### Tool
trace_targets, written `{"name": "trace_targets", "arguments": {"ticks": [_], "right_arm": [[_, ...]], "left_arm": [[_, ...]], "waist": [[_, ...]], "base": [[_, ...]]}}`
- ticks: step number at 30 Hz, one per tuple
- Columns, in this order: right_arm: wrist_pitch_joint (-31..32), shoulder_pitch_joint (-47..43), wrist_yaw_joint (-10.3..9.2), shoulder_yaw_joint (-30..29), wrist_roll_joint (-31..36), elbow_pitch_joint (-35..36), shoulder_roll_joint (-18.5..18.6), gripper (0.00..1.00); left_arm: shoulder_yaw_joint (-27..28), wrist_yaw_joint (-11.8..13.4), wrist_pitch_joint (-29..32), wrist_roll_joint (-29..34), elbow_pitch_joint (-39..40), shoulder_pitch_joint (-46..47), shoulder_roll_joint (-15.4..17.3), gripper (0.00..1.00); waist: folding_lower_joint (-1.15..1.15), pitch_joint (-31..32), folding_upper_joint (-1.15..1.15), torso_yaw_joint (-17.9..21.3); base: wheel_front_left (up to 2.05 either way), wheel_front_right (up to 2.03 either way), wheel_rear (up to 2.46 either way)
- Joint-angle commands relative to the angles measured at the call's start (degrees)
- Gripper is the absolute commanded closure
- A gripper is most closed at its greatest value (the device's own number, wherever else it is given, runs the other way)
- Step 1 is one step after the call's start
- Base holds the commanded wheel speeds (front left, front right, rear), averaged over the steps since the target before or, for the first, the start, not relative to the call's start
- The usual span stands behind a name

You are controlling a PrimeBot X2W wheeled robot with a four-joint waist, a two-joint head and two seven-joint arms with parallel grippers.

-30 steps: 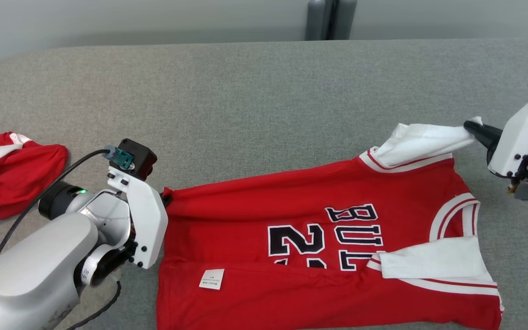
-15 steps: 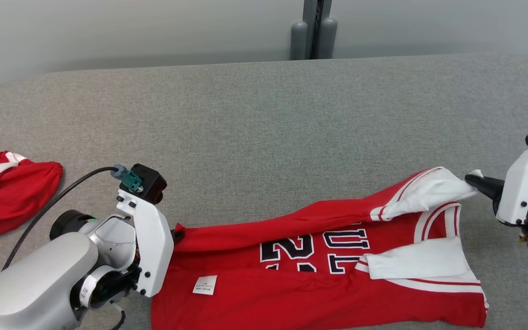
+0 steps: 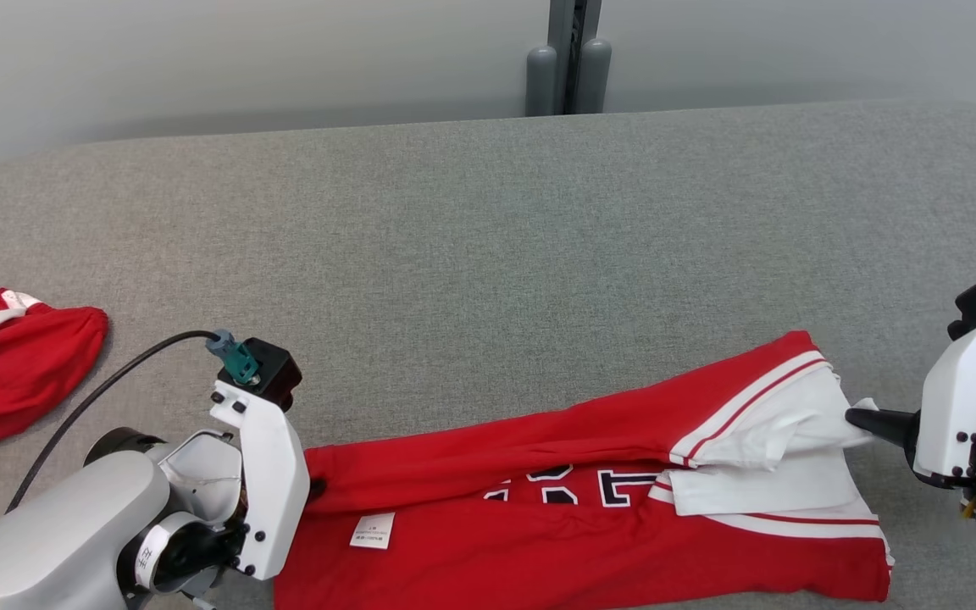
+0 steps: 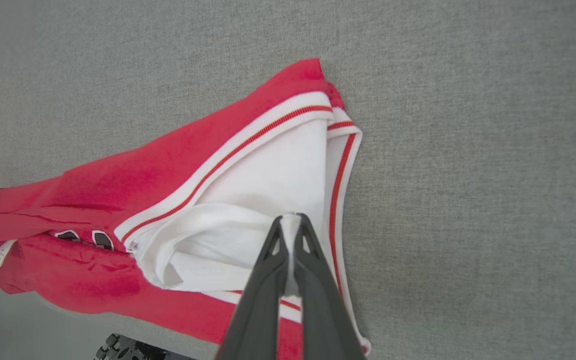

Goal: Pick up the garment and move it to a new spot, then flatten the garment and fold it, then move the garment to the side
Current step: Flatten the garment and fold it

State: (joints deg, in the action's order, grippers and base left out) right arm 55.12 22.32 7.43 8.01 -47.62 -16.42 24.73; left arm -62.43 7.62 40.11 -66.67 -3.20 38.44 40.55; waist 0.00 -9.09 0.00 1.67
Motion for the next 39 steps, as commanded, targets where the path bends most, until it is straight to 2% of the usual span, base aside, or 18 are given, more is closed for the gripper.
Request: {"name": "trace_targets", "arguments": {"ticks": [1, 9, 10, 11, 12, 13, 14, 15, 23, 27, 30, 35, 36, 39], "right_arm": [[1.0, -1.2, 0.12, -1.1, 0.7, 0.8, -0.3, 1.0], [7.4, -6.4, 0.12, -7.6, 4.5, 6.7, -5.3, 1.0], [8.2, -7.1, 0.12, -8.4, 5.0, 7.3, -6.0, 1.0], [8.9, -7.9, 0.12, -9.0, 5.6, 7.9, -6.7, 1.0], [9.8, -8.5, 0.12, -9.6, 6.1, 8.4, -7.5, 0.73], [10.5, -9.2, 0.12, -10.3, 6.6, 8.9, -8.1, 0.55], [11.2, -9.8, 0.12, -10.9, 7.1, 9.6, -8.7, 0.11], [11.8, -10.2, 0.12, -11.4, 7.6, 10.2, -9.2, 0.0], [14.2, -13.7, 0.12, -16.2, 9.9, 15.8, -11.1, 0.0], [11.5, -14.4, 0.12, -18.9, 9.3, 19.4, -11.5, 0.0], [6.4, -14.7, 0.12, -20.8, 8.9, 22.3, -11.6, 0.0], [-7.0, -16.0, 0.12, -21.7, 9.2, 25.6, -11.6, 0.0], [-7.0, -16.0, 0.12, -21.7, 9.2, 25.6, -11.6, 0.0], [-15.7, -17.0, 0.12, -21.8, 10.6, 25.8, -11.5, 0.0]], "left_arm": [[-0.1, 0.2, -0.2, -0.3, -0.5, -0.7, 0.3, 1.0], [-0.3, 0.4, -1.2, -0.3, -2.1, -2.1, 0.1, 1.0], [-0.4, 0.5, -1.3, -0.4, -2.2, -2.3, 0.0, 0.73], [-0.5, 0.5, -1.3, -0.4, -2.4, -2.7, -0.2, 0.6], [-0.7, 0.5, -1.5, -0.3, -2.5, -3.0, -0.3, 0.27], [-0.8, 0.5, -1.7, -0.3, -2.6, -3.2, -0.5, 0.05], [-0.9, 0.5, -1.8, -0.4, -2.7, -3.3, -0.6, 0.0], [-0.8, 0.6, -1.8, -0.4, -2.9, -3.4, -0.7, 0.0], [0.3, 2.0, -5.2, 0.9, -1.8, -4.1, 0.3, 0.0], [2.9, 3.4, -9.9, 1.5, 0.6, -4.5, 1.6, 0.0], [5.7, 5.2, -15.6, 2.6, 2.6, -5.2, 2.3, 0.0], [11.2, 10.8, -28.3, 4.9, 4.7, -7.8, 1.8, 0.0], [11.2, 10.8, -28.3, 4.9, 4.7, -7.8, 1.8, 0.0], [14.9, 13.0, -36.6, 5.0, 5.3, -10.3, 0.6, 0.0]], "waist": [[0.0, 0.0, 0.0, 0.0], [0.0, -0.4, 0.0, 0.1], [0.0, -0.4, 0.0, 0.1], [0.0, -0.3, 0.0, 0.1], [0.0, -0.3, 0.0, 0.0], [0.0, -0.2, 0.0, 0.0], [0.0, -0.1, 0.0, 0.0], [0.0, 0.0, 0.0, -0.1], [0.0, 2.5, 0.0, -0.4], [0.0, 3.9, 0.0, -0.7], [0.0, 5.0, 0.0, -1.0], [0.0, 6.5, 0.0, -1.4], [0.0, 6.5, 0.0, -1.4], [0.0, 6.8, 0.0, -1.7]], "base": [[0.0, 0.0, 0.0], [0.0, 0.0, 0.0], [0.0, 0.0, 0.0], [0.0, 0.0, 0.0], [0.0, 0.0, 0.0], [0.0, 0.0, 0.0], [0.0, 0.0, 0.0], [0.0, 0.0, 0.0], [0.0, 0.0, 0.0], [0.0, 0.0, 0.0], [0.0, 0.0, 0.0], [0.0, 0.0, 0.0], [0.0, 0.0, 0.0], [0.0, 0.0, 0.0]]}}
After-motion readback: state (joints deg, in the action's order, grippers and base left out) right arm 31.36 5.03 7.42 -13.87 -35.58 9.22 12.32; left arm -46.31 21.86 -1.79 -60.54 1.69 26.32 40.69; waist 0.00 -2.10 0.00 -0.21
